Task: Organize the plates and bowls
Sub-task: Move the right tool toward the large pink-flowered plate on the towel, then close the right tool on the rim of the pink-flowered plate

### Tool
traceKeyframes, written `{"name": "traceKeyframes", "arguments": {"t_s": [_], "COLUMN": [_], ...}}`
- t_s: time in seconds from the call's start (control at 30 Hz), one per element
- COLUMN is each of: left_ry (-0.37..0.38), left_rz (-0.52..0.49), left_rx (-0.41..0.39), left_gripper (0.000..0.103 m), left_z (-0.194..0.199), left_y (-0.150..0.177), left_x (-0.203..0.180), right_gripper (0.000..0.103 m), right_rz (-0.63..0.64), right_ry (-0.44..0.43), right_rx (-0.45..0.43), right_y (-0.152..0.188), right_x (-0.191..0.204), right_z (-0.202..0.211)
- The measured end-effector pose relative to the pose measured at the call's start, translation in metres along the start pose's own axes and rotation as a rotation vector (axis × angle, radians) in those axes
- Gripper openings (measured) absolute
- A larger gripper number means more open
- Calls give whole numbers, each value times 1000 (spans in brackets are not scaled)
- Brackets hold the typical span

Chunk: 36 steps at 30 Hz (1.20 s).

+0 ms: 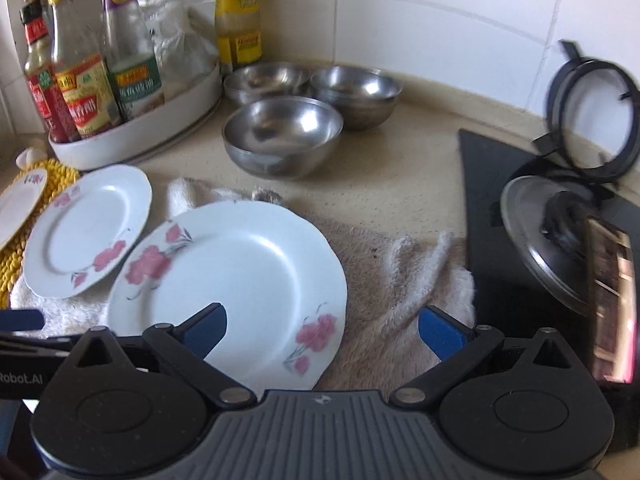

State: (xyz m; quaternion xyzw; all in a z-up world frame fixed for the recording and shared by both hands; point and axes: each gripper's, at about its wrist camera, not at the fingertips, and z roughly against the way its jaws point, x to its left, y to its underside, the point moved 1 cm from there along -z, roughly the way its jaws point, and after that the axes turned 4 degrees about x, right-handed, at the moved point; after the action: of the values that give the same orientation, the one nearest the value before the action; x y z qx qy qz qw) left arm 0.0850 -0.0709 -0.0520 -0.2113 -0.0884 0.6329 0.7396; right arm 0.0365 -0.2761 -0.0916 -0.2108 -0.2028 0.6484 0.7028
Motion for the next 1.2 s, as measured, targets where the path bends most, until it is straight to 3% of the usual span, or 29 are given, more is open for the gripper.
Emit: {"name": "traceKeyframes", "arguments": {"t_s": [0.17, 0.27, 0.5, 0.67, 0.8, 0.87, 1.1, 1.2], "left_ry": [-21, -5, 62, 168, 133, 126, 204, 194], "left_rz": [-38, -51, -84, -43, -89, -91, -106, -112], "left_rx": [53, 105, 110, 93, 99, 94, 98, 93], "left_gripper": [102, 100, 101, 101, 101, 101, 102, 102], "left_z": [-20, -31, -33, -28, -30, -28, -31, -31], "left_y": [-12, -15, -21, -24, -21, -18, -23, -23], "left_x": [-13, -19, -31, -29, -32, -28, -32, -35], "right_gripper": [103, 96, 88, 84, 84, 84, 87, 87], "right_rz": [6, 0, -18, 2, 23, 24, 11, 13], "right_ry": [-63, -134, -201, -258, -304, -328, -401, -426], "right_rx": [59, 106, 135, 124, 99, 132, 157, 160], "right_y": [-10, -13, -17, -20, -26, -27, -28, -26], "right_x": [-11, -15, -25, -29, -30, -28, -26, -31], "right_z": [-21, -30, -26, -21, -22, -31, -39, -35]}}
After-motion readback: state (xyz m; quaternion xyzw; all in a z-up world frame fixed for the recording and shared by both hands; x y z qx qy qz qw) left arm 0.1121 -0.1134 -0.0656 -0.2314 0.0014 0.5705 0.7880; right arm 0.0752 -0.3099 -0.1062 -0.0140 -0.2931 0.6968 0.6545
